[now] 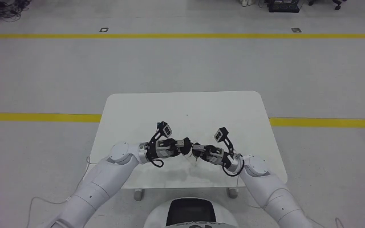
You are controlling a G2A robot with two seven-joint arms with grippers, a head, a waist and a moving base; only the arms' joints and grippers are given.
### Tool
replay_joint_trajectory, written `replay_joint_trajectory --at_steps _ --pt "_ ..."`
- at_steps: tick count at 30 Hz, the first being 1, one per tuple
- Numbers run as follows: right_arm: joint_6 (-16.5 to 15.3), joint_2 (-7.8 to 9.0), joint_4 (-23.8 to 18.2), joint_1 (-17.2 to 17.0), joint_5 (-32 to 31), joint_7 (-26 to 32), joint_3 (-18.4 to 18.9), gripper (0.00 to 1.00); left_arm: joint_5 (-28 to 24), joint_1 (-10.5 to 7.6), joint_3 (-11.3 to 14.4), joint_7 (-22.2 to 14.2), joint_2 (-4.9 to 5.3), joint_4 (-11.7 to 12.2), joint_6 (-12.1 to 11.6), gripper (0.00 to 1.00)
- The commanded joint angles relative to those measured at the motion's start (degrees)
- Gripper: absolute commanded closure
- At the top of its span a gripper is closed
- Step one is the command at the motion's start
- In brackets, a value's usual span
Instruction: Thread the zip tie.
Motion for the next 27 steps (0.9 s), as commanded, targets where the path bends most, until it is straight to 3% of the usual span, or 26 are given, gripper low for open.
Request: replay_joint_trajectory --at_steps 1,27 --pt "0.0 0.01 0.0 0.0 -0.1 -0.1 -0.1 1.0 0.0 0.0 0.0 0.0 0.0 0.0 0.0 1.0" --pt "0.7 0.15 0.1 0.5 -2.1 -1.7 -1.1 1.0 0.0 0.0 0.0 0.0 0.0 0.0 0.0 1.0"
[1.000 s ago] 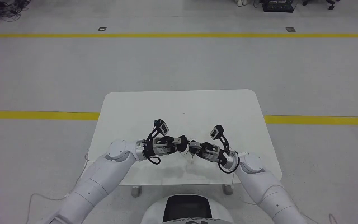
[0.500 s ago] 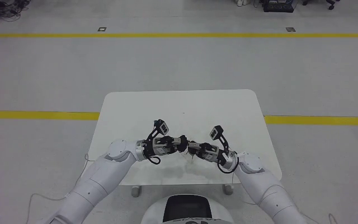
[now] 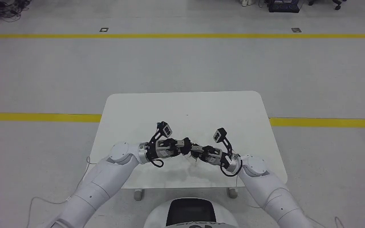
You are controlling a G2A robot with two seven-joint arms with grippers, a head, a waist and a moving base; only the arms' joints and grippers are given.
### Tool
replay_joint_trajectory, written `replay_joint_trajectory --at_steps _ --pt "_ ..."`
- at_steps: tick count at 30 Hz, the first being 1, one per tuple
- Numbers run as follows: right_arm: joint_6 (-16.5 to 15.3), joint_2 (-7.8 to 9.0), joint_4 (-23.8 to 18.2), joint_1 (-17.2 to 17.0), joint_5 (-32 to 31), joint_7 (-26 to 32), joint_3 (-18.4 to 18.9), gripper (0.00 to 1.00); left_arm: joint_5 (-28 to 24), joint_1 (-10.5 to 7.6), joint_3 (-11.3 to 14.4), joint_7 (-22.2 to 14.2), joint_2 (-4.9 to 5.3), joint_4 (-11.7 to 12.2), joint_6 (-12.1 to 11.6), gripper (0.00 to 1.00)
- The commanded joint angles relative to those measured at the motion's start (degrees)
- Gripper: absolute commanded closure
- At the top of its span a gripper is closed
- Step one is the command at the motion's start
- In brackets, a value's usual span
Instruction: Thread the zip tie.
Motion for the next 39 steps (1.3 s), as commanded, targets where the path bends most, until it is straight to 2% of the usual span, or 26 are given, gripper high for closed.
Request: replay_joint_trajectory --at_steps 1,26,27,28,35,39 --pt "0.1 0.01 0.0 0.0 -0.2 -0.1 -0.1 1.0 0.0 0.0 0.0 0.0 0.0 0.0 0.0 1.0" --pt "1.6 -0.28 1.8 1.6 -1.9 -3.5 -1.8 1.0 0.0 0.0 0.0 0.0 0.0 0.0 0.0 1.0" --pt "1.6 -0.29 1.7 1.5 -1.7 -3.4 -1.8 0.67 0.0 0.0 0.0 0.0 0.0 0.0 0.0 1.0" --pt "1.6 -0.29 1.7 1.5 -1.7 -3.4 -1.8 0.0 0.0 0.0 0.0 0.0 0.0 0.0 0.0 1.0" --pt "1.6 -0.29 1.7 1.5 -1.7 -3.4 -1.8 0.0 0.0 0.0 0.0 0.0 0.0 0.0 0.0 1.0" --pt "0.6 -0.12 0.6 0.9 -2.6 -5.5 -1.1 0.0 2.1 0.32 0.1 3.0 0.07 -0.7 0.6 1.0"
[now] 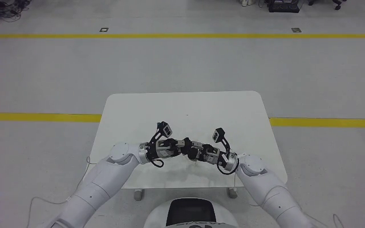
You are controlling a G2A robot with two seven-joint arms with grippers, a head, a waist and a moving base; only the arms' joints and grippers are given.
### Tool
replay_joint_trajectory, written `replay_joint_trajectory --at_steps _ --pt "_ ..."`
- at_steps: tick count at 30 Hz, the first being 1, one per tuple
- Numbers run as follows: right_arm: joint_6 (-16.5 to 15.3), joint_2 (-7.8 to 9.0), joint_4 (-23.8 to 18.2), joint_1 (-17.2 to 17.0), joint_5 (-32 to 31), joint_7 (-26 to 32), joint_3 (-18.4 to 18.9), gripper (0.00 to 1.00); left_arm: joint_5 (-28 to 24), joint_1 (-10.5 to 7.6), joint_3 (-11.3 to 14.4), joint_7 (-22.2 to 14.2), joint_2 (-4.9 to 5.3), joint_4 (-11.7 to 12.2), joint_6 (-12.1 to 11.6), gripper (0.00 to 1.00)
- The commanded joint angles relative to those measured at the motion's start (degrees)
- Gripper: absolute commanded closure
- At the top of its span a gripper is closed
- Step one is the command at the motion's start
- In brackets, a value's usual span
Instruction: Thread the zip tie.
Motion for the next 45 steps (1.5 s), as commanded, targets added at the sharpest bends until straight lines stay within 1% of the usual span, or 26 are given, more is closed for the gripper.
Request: replay_joint_trajectory --at_steps 1,3,5,7,8,10,12,13,14,20,21,22,24,25,27,28,29,31,35,37,39,45 --pt "-1.5 0.36 -0.8 -0.8 -1.3 -1.6 1.1 0.0 2.4 0.17 -0.3 2.8 0.18 -0.1 0.4 1.0" --pt "-2.7 0.71 -1.8 -1.8 -2.3 -2.6 2.2 0.0 3.7 0.48 -0.5 4.9 0.3 -0.4 0.7 1.0" --pt "-3.0 1.14 -3.4 -3.0 -2.9 -3.3 3.8 0.0 3.3 0.85 -0.9 6.3 0.38 -0.4 1.8 1.0" --pt "-3.0 1.48 -5.2 -4.1 -3.2 -3.6 5.4 0.0 3.4 1.05 -1.0 6.8 0.42 -0.4 2.2 1.0" --pt "-3.0 1.69 -6.4 -5.0 -4.0 -3.9 6.5 0.0 2.2 1.29 -1.1 6.6 0.39 -0.4 2.9 1.0" --pt "-3.0 1.92 -8.2 -6.2 -5.7 -4.9 7.9 0.0 1.4 1.41 -1.3 7.2 0.38 0.1 3.5 1.0" --pt "-3.0 2.0 -10.5 -7.8 -6.3 -5.6 9.2 0.0 -0.1 1.78 -1.5 9.6 0.27 0.8 4.8 1.0" --pt "-3.0 2.0 -11.0 -8.2 -6.2 -5.6 9.5 0.0 -0.5 1.82 -2.0 11.9 0.25 1.3 5.2 1.0" --pt "-3.0 2.0 -11.0 -8.2 -6.2 -5.6 9.5 0.0 0.5 1.64 -2.1 13.0 0.3 1.4 4.9 1.0" --pt "-3.0 2.0 -11.0 -8.2 -6.2 -5.6 9.5 0.0 0.5 1.64 -2.1 13.0 0.3 1.4 4.9 1.0" --pt "-2.9 2.0 -11.1 -8.2 -6.3 -6.0 9.6 0.0 -0.7 1.88 -2.2 13.7 0.21 1.2 5.2 1.0" --pt "-3.0 1.99 -11.5 -8.4 -7.2 -7.8 9.7 0.0 -3.3 2.12 -2.4 12.6 0.11 1.1 6.3 1.0" --pt "-3.0 2.0 -12.5 -8.9 -7.8 -9.4 10.1 0.0 -7.8 2.23 -3.0 9.3 0.03 2.0 8.0 1.0" --pt "-3.0 2.04 -13.4 -9.3 -7.6 -9.7 10.7 0.0 -9.4 2.09 -3.3 7.3 0.01 2.8 8.5 1.0" --pt "-3.0 2.13 -14.5 -10.2 -7.4 -9.6 11.6 0.0 -11.2 1.97 -3.5 5.3 -0.06 3.7 9.0 1.0" --pt "-3.0 2.17 -15.4 -10.7 -7.3 -9.8 12.5 0.0 -13.1 2.05 -3.6 3.3 -0.15 4.0 9.9 1.0" --pt "-3.0 2.17 -16.0 -11.2 -7.3 -9.8 13.0 0.0 -13.9 1.94 -3.7 2.4 -0.19 4.5 10.3 1.0" --pt "-3.0 2.13 -17.4 -12.1 -7.1 -10.0 14.2 0.0 -13.9 1.72 -3.8 1.8 -0.25 5.1 10.0 1.0" --pt "-3.0 1.76 -20.3 -14.2 -6.6 -10.6 16.6 0.0 -16.6 2.06 -4.2 -0.8 -0.45 5.8 10.3 1.0" --pt "-3.0 1.49 -21.3 -15.1 -6.2 -10.6 17.4 0.0 -17.5 2.16 -4.5 -1.4 -0.48 6.1 10.3 1.0" --pt "-3.0 1.49 -21.3 -15.1 -6.2 -10.6 17.4 0.0 -17.9 2.23 -4.8 -2.0 -0.48 6.2 10.0 1.0" --pt "-3.0 1.49 -21.3 -15.1 -6.2 -10.6 17.4 0.0 -17.9 2.23 -4.8 -2.0 -0.48 6.2 10.0 1.0"
